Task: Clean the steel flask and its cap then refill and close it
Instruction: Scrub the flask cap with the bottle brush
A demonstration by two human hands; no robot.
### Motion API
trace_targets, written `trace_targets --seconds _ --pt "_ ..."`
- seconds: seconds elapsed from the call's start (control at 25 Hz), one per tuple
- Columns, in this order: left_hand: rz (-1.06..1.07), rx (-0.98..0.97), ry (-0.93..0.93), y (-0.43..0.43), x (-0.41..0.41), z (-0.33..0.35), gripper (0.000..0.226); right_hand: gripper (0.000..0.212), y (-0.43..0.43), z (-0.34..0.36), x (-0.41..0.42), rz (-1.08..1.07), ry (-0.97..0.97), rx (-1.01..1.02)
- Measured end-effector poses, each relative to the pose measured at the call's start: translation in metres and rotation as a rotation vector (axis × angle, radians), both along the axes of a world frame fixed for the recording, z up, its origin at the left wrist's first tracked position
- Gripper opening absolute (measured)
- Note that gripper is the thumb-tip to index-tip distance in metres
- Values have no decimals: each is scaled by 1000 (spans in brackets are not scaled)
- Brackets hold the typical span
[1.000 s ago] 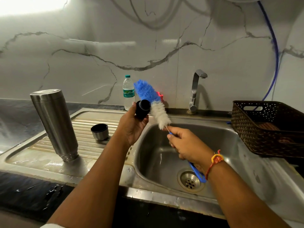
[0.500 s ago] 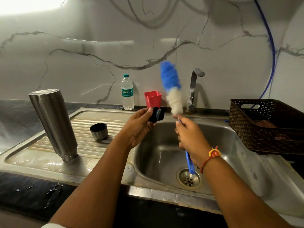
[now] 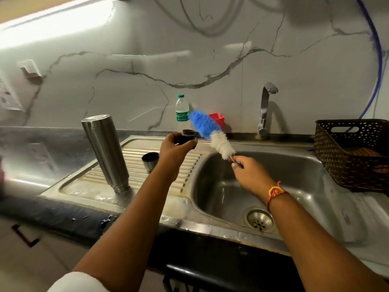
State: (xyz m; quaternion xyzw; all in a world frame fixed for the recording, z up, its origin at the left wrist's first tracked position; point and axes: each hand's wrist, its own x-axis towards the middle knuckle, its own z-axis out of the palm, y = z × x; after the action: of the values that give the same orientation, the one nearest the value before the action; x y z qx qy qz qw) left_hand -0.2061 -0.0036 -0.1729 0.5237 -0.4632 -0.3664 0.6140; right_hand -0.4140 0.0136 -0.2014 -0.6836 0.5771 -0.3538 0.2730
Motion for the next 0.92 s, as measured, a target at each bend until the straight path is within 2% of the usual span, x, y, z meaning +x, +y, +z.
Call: trace_targets --seconds 0.16,0.36,0.68,0.8,0.92 --pt "218 60 -301 47 48 -21 49 36 1 0 2 22 52 9" --pt "261 137 -653 90 77 -40 53 30 0 -1 2 33 38 24" --pt "262 258 -797 94 81 -55 65 28 6 1 -2 48 171 49" --pt "286 135 -891 87 68 -47 69 28 7 2 -2 49 190 66" --pt "268 47 -1036 61 53 -36 61 28 5 0 -4 45 220 79"
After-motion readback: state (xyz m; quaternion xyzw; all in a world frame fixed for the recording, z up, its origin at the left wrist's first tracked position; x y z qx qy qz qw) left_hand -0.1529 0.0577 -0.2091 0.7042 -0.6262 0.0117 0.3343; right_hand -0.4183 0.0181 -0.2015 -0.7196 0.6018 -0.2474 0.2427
